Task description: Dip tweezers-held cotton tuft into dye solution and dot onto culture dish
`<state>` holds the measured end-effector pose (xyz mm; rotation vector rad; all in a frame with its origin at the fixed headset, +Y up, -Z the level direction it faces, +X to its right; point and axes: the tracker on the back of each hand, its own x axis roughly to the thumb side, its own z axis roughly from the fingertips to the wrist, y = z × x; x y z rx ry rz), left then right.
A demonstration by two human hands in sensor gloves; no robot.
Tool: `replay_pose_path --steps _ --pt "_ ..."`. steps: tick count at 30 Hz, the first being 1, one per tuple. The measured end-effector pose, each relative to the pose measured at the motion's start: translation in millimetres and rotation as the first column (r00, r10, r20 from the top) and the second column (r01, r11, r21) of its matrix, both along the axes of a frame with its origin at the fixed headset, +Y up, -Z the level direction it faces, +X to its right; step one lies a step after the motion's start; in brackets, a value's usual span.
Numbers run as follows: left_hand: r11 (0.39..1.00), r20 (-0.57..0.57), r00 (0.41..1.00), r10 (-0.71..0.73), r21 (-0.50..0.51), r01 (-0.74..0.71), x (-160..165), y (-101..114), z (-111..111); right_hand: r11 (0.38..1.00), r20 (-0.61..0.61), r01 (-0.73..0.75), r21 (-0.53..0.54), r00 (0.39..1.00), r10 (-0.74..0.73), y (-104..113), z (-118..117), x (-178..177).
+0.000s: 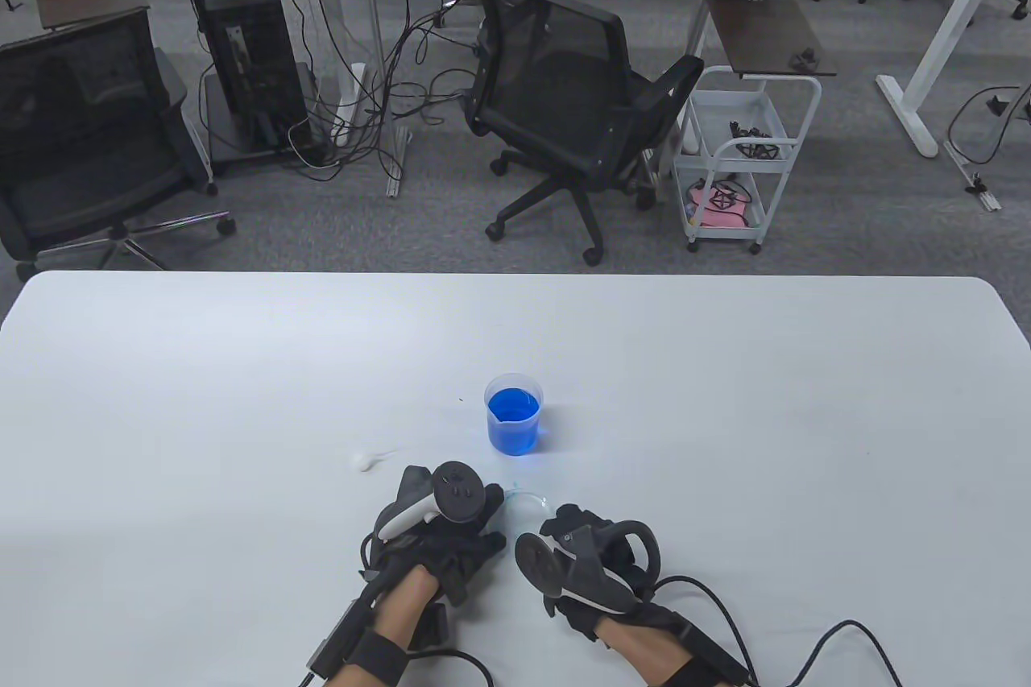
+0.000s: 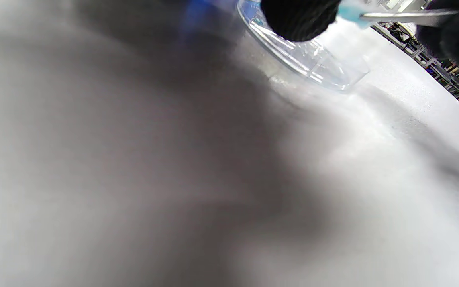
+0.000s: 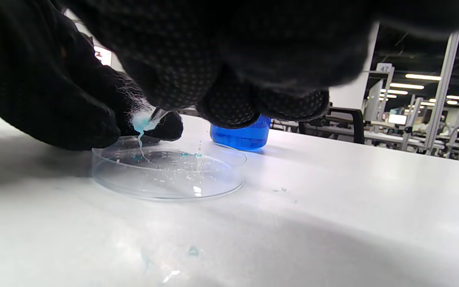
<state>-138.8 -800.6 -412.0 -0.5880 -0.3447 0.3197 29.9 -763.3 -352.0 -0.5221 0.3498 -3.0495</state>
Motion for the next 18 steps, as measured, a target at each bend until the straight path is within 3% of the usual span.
replay_pose_path --steps 10,18 --pt "1.000 -0.001 1.000 -0.002 0.002 0.002 0.3 -0.2 0.3 0.997 -0.004 -0.056 -0.047 0.998 0.056 -17.2 -4.9 -4.5" --pt "1.000 -0.002 1.000 -0.003 0.001 0.003 0.4 -0.1 0.3 0.999 0.000 0.028 0.033 1.000 -0.028 3.1 -8.1 -5.4"
